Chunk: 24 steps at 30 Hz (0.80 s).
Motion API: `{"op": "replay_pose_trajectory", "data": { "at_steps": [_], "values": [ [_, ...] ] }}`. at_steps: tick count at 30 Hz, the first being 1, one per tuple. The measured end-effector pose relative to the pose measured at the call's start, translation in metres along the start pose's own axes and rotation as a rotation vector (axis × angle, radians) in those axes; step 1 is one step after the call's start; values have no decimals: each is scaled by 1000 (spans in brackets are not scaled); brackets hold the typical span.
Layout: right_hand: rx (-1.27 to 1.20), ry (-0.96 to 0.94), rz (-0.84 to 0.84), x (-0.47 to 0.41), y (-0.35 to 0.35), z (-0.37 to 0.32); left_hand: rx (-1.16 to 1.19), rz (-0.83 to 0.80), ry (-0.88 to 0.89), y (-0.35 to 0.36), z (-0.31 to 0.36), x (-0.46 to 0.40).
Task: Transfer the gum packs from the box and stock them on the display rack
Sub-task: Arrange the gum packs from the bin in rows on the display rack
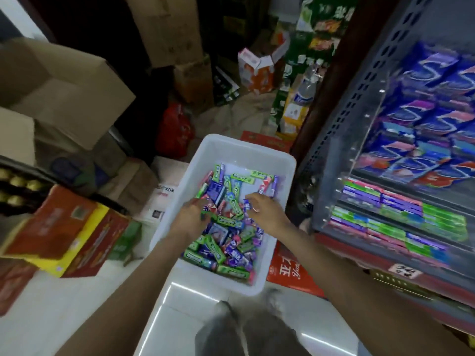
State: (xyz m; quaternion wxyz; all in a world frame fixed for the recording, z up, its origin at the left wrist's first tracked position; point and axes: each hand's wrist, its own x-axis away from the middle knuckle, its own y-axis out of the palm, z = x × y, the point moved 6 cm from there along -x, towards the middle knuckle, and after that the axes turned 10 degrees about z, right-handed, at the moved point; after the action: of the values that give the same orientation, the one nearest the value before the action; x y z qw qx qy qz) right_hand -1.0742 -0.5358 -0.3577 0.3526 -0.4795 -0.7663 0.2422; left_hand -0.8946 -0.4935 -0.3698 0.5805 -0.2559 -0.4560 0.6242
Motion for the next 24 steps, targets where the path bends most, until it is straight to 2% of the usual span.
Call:
{"op": "replay_pose_trajectory", "data": {
  "at_steps": [5,9,12,15,18,21,24],
  "values": [
    [-57,55,-128,-48,50,-11,33,-170,15,19,-34,-23],
    [-89,104,-178,-81,80,-17,78,-193,-28,37,-44,-33],
    [49,151,-103,-102,86,-14,79,-185,-3,46,-46,-35],
    [208,134,-102,-110,87,-8,91,-178,53,49,-42,-35],
    [98,147,-57,-101,75,0,175,-135,33,44,-40,-36],
    [-68,187,80,-84,49,13,126,-84,18,40,-42,-36],
    [-19,216,190,-74,22,28,-18,-189,54,43,-43,-37]
  ]
}}
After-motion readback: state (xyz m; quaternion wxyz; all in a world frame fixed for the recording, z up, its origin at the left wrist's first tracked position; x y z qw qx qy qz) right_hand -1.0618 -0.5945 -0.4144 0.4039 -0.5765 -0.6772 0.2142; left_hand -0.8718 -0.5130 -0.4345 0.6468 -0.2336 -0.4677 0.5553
